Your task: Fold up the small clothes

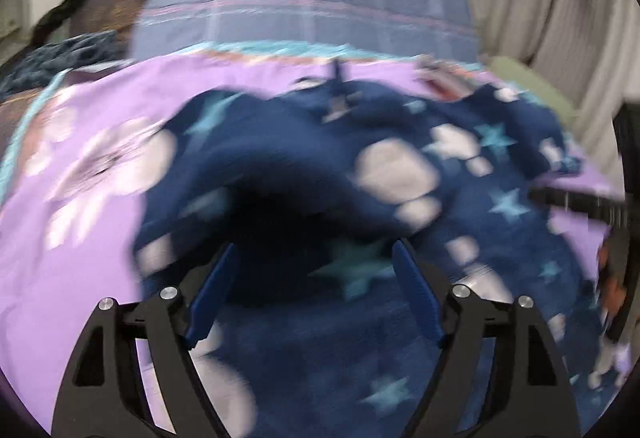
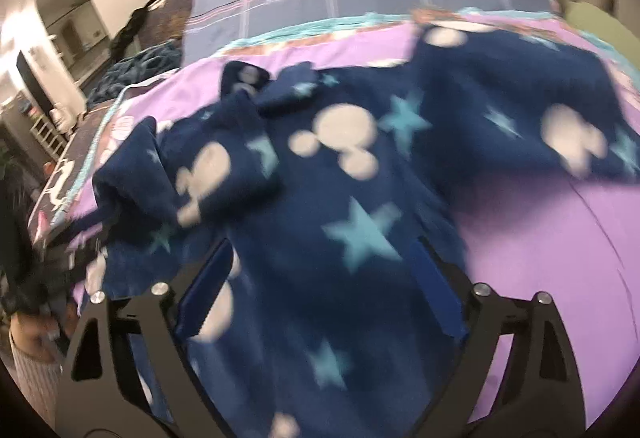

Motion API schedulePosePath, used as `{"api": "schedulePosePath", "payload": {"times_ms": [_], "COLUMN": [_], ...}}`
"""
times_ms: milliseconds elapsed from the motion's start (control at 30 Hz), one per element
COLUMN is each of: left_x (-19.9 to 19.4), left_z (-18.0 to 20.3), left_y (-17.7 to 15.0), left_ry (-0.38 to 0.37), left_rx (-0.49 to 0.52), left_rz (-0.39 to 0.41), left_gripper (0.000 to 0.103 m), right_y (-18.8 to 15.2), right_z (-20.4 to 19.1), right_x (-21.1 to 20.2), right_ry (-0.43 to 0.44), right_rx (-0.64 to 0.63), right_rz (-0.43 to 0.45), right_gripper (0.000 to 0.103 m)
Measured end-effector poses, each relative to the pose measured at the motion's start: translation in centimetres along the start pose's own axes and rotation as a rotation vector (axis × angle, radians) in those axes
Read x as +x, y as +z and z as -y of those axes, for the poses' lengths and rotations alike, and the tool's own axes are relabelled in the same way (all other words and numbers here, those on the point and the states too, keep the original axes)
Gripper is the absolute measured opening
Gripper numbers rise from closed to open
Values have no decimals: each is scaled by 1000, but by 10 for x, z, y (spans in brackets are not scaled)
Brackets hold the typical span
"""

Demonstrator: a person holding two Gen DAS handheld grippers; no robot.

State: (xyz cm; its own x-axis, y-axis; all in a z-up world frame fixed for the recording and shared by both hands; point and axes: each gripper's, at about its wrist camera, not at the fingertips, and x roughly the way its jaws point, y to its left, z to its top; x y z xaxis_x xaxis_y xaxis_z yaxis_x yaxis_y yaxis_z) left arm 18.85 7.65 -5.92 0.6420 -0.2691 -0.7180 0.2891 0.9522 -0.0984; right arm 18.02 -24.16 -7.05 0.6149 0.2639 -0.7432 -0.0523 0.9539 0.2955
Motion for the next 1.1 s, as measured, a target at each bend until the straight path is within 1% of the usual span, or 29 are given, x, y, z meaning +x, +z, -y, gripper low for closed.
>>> {"api": "schedulePosePath", "payload": {"times_ms": [100,133,200,300,333,367,400,433,467,500,533,567,633,667,700,733,833,900,933,1000,1033,1067,1100], "left_x": [6,9,14,24,30,33,38,41,43,47,49,49,47,45,45,44,42,43,44,45,45,46,47], "left_z": [-32,-43,-65,-77,-79,-80,-84,-86,-87,-91,-94,-96,-99,-100,-100,-100,-98,-97,-96,-94,-93,-93,-93], "left_y": [-7,-7,-3,7,11,14,16,17,18,17,16,15,14,13,12,11,9,8,8,6,6,5,5], "left_ry": [149,183,203,260,288,298,309,321,326,323,316,311,312,316,319,322,325,328,332,341,345,354,357], "left_rx": [-35,-57,-118,-129,-129,-130,-134,-138,-144,-157,-171,-180,-193,-197,-199,-200,-198,-196,-198,-193,-190,-188,-187], "left_rz": [-46,-55,-67,-66,-65,-67,-70,-75,-81,-91,-98,-97,-89,-86,-84,-82,-78,-82,-86,-87,-88,-89,-91], "left_gripper": [80,80,80,80,80,80,80,80,80,80,80,80,81,81,81,81,81,81,81,82,83,84,85], "right_y": [33,42,62,79,81,82,83,83,84,86,87,88,90,90,90,89,84,81,79,74,71,68,65], "right_z": [-13,-16,-27,-41,-45,-48,-51,-57,-60,-61,-61,-59,-53,-51,-49,-44,-21,-4,4,18,21,22,20], "right_x": [42,52,80,109,117,122,125,127,127,125,122,117,92,78,63,43,4,-2,3,17,27,35,44], "right_ry": [39,35,6,-4,7,12,8,-9,-19,-5,14,30,34,32,15,-25,-102,-93,-63,29,86,135,177], "right_rx": [-24,-35,-75,-109,-115,-122,-132,-153,-168,-175,-171,-158,-124,-124,-130,-133,-103,-77,-74,-42,-23,-12,-5], "right_rz": [-46,-51,-51,-70,-80,-87,-89,-83,-81,-91,-98,-103,-65,-29,14,72,162,153,124,63,29,-1,-33], "right_gripper": [89,89,89,89,90,90,90,87,75,66,36,8,8,3,3,0,0,1,6,35,63,69,69]}}
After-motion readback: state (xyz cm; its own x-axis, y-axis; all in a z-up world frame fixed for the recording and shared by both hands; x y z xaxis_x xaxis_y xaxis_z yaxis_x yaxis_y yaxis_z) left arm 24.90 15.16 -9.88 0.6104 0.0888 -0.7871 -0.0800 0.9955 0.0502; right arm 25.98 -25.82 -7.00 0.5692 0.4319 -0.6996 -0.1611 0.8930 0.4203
